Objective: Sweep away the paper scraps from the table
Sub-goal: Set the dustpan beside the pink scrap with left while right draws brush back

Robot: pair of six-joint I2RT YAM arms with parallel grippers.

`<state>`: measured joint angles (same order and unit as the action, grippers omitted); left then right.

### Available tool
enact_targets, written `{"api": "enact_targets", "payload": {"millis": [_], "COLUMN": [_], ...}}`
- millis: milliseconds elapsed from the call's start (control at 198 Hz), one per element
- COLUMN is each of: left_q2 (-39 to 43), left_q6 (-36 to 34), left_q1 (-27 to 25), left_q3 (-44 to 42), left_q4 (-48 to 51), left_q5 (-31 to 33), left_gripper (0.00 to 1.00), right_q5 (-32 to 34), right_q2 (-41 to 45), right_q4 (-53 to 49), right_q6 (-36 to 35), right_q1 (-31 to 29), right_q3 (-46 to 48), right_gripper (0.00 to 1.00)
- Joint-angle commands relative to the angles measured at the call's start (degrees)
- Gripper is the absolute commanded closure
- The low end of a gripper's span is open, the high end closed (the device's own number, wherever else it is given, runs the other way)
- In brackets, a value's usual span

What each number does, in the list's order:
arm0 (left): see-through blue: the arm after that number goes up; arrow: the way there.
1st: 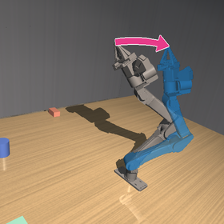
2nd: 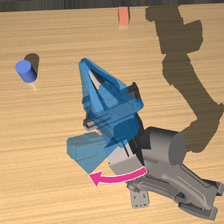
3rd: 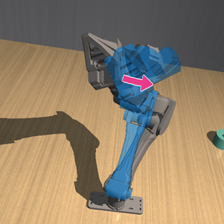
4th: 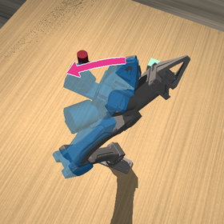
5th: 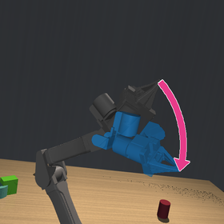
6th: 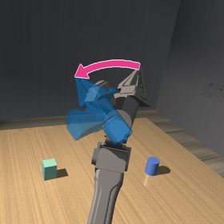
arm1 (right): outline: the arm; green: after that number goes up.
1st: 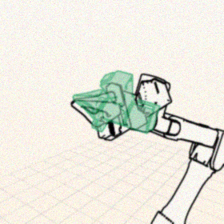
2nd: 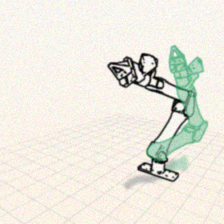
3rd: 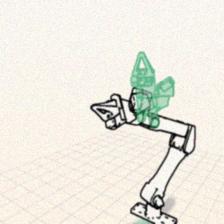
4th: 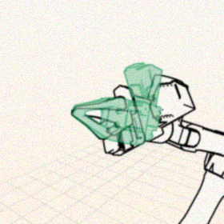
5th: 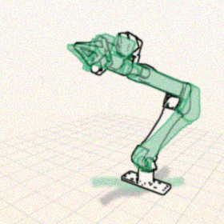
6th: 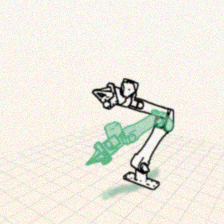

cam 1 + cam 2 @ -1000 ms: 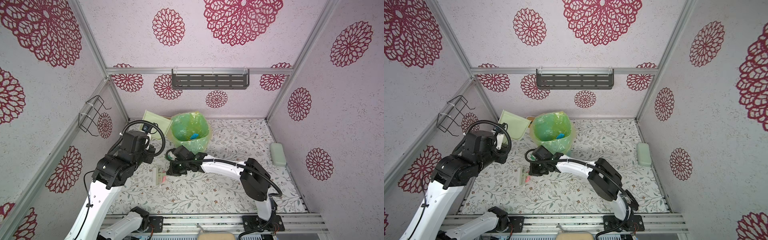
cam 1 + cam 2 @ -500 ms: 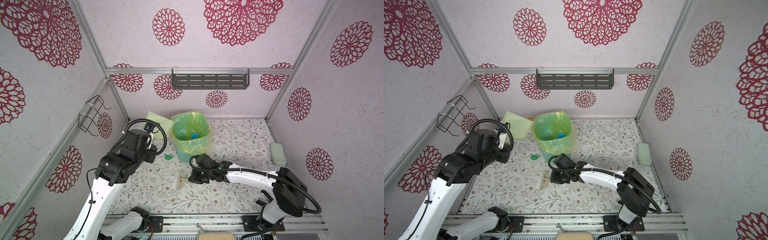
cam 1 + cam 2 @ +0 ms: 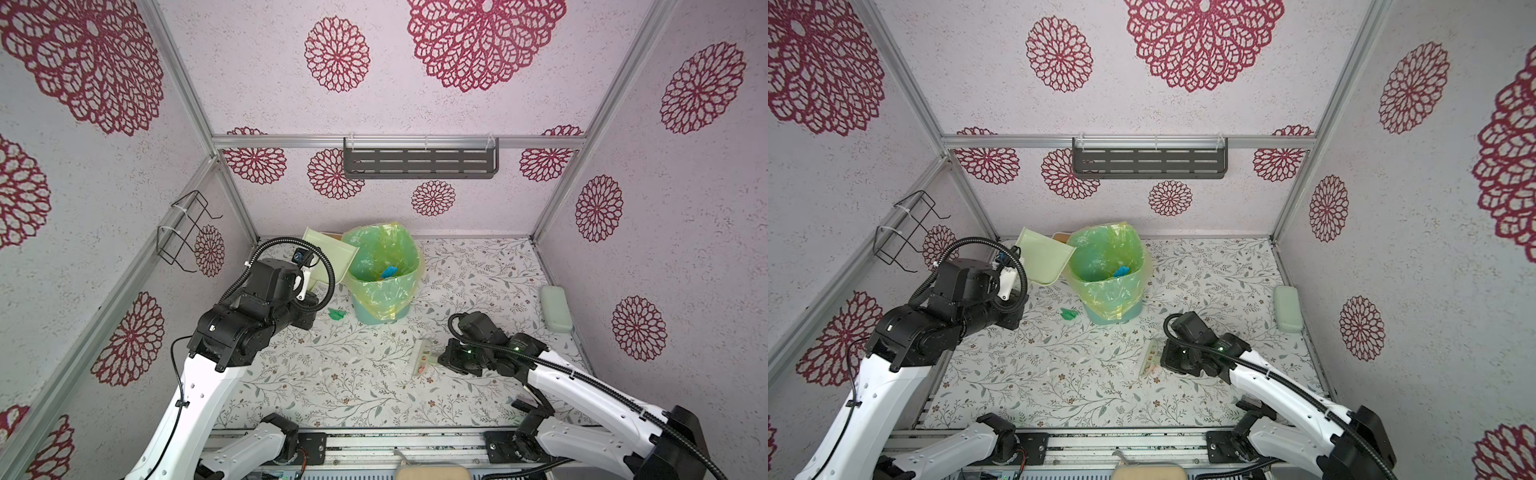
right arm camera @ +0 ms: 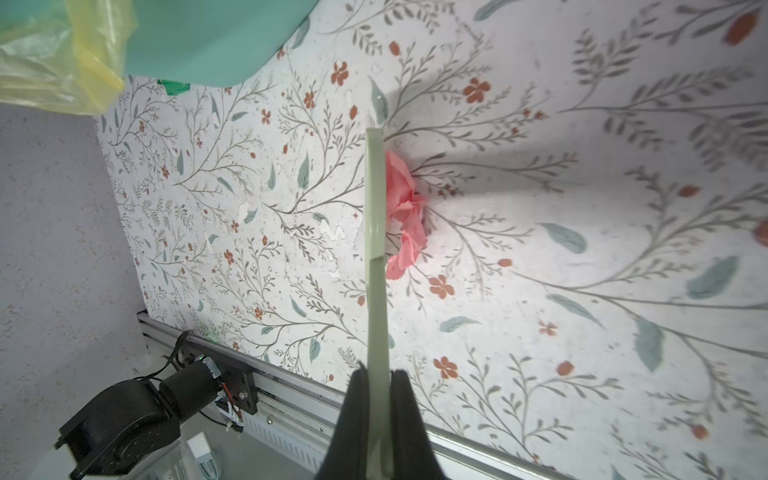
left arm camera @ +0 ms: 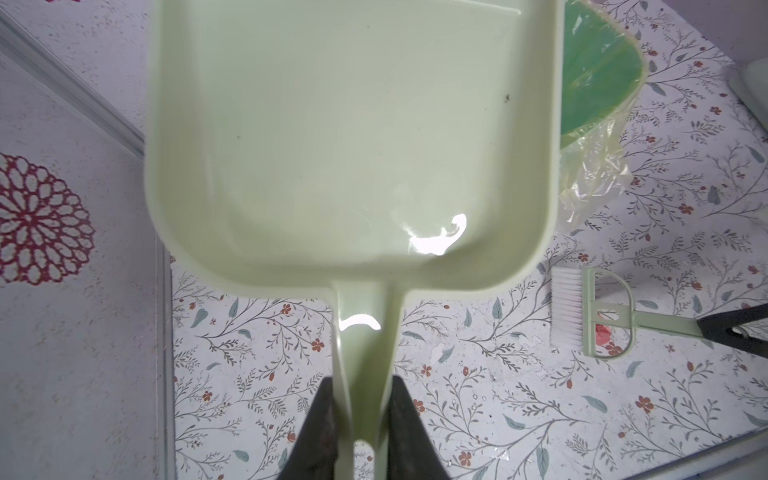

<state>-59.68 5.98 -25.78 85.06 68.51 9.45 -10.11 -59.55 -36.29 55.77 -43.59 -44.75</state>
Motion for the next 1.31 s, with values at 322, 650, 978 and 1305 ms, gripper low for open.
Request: {"api": "enact_targets", "payload": {"millis": [322, 650, 978, 1305], "left_q2": [-2.7, -6.8, -16.4, -24.4], "left_q6": [7.4, 14.1, 13.3, 11.3], "left_q1": [-18.9, -32.7, -37.2, -37.6], "left_q3": [-3.5, -13.5, -17.3, -16.9], "left_q4": [6.1, 3.8, 2.5, 1.6], "left_q5": [-7.1, -10.2, -9.1, -11.4], "left_gripper": [0.91, 0.91, 0.91, 0.92], "right_q5": [2.7, 7.5, 8.0, 8.8], "right_q2": [0.5, -0.7, -5.1, -8.7], "right_q4": [-19.4, -27.4, -28.9, -28.7], "right_q6": [-14.0, -21.6, -27.0, -29.5], "right_q1": [7.0, 10.0, 9.8, 9.2], "right_q3": [-16.1, -19.7, -20.7, -22.2], "right_gripper": [1.0, 1.0, 1.0, 1.0]}}
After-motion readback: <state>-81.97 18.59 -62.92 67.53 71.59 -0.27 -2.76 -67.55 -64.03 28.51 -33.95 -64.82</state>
